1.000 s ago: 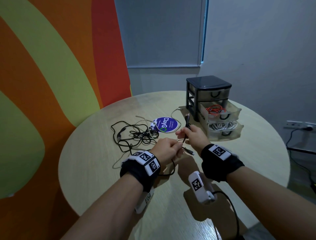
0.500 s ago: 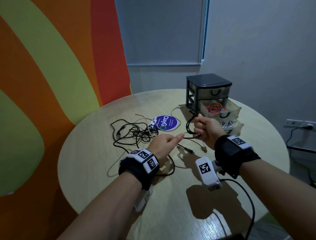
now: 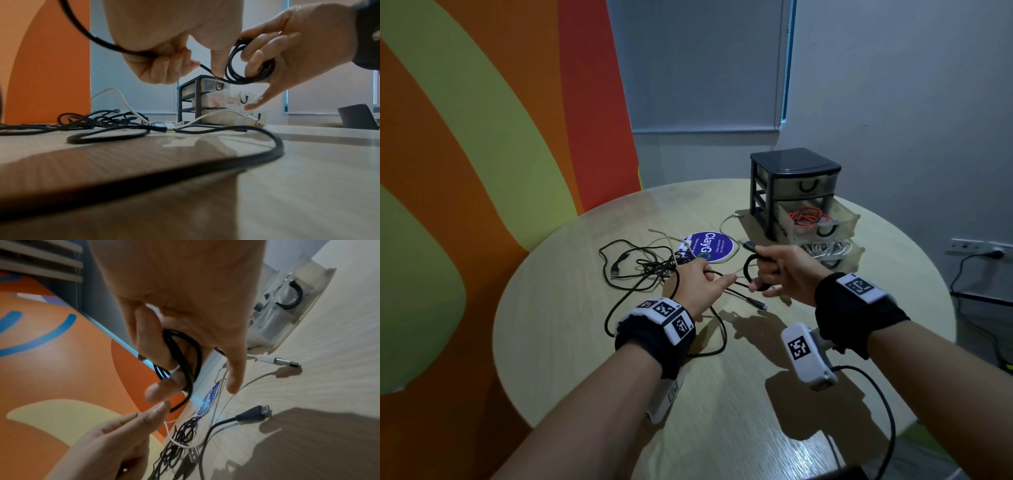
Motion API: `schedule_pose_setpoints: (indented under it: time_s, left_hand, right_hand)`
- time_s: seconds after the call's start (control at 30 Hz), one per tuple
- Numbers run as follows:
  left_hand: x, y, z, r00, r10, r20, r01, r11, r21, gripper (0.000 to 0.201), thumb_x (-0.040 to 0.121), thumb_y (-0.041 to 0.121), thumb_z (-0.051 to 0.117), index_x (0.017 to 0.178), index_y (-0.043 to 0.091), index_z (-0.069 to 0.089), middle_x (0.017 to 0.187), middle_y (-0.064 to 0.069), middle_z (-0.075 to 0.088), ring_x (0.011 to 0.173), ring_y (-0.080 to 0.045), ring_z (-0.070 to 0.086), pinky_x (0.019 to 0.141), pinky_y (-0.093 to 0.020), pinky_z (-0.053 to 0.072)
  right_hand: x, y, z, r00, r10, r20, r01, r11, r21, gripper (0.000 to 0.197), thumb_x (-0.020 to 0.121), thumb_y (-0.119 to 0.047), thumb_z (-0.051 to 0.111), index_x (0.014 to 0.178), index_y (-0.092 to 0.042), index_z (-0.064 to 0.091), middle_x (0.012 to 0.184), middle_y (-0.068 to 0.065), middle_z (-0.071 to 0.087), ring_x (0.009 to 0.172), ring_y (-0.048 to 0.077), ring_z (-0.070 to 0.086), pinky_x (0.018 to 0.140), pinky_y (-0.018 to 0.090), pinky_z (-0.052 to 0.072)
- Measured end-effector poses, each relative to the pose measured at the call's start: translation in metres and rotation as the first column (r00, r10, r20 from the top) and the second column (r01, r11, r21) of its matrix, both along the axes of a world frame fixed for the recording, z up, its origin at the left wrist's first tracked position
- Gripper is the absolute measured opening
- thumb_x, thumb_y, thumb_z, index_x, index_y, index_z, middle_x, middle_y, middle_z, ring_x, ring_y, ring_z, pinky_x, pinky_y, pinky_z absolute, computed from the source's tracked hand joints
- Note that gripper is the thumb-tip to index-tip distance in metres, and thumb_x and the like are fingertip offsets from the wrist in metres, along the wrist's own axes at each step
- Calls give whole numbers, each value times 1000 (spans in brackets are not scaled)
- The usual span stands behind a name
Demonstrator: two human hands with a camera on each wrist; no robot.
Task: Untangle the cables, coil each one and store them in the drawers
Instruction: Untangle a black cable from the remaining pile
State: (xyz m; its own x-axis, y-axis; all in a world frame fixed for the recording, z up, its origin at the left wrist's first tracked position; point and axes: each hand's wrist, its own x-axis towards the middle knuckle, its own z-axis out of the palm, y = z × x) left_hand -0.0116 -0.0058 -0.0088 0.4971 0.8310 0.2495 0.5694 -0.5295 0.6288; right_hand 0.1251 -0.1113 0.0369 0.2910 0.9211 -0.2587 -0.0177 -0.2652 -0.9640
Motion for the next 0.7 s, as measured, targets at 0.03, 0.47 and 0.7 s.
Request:
schedule_pose_setpoints:
  time_s: [0.03, 0.47, 0.7]
  left_hand:
    - [0, 0, 1, 1000, 27, 3, -27, 1000, 6, 42, 72, 53, 70, 65, 23, 42, 61, 11, 45, 60, -11, 43, 55, -25, 34]
    - [-3, -8, 8, 990, -129, 60, 121, 985, 120, 21, 94, 30, 52, 87, 11, 49, 69, 4, 51, 62, -11, 47, 53, -17, 31]
    - [-4, -8, 5, 949, -287, 129, 275, 956, 100, 28, 96, 25, 38, 97, 4, 56, 79, -12, 62, 73, -26, 57, 64, -32, 40]
  right_hand:
    - [-2, 1, -1, 1000, 15, 25, -14, 999, -34, 41, 96, -32, 39, 57, -22, 30, 48, -4, 24, 62, 17, 60, 76, 36, 31]
    - [-35, 25, -15, 982, 32, 185, 8, 978, -209, 40, 98, -31, 32, 68, -14, 52, 57, -1, 43, 51, 13, 37, 51, 23, 26]
    - [-39, 30, -22, 987, -104, 122, 116, 988, -99, 54, 98, -50, 30, 63, -15, 51, 52, -3, 39, 49, 13, 31, 48, 23, 25]
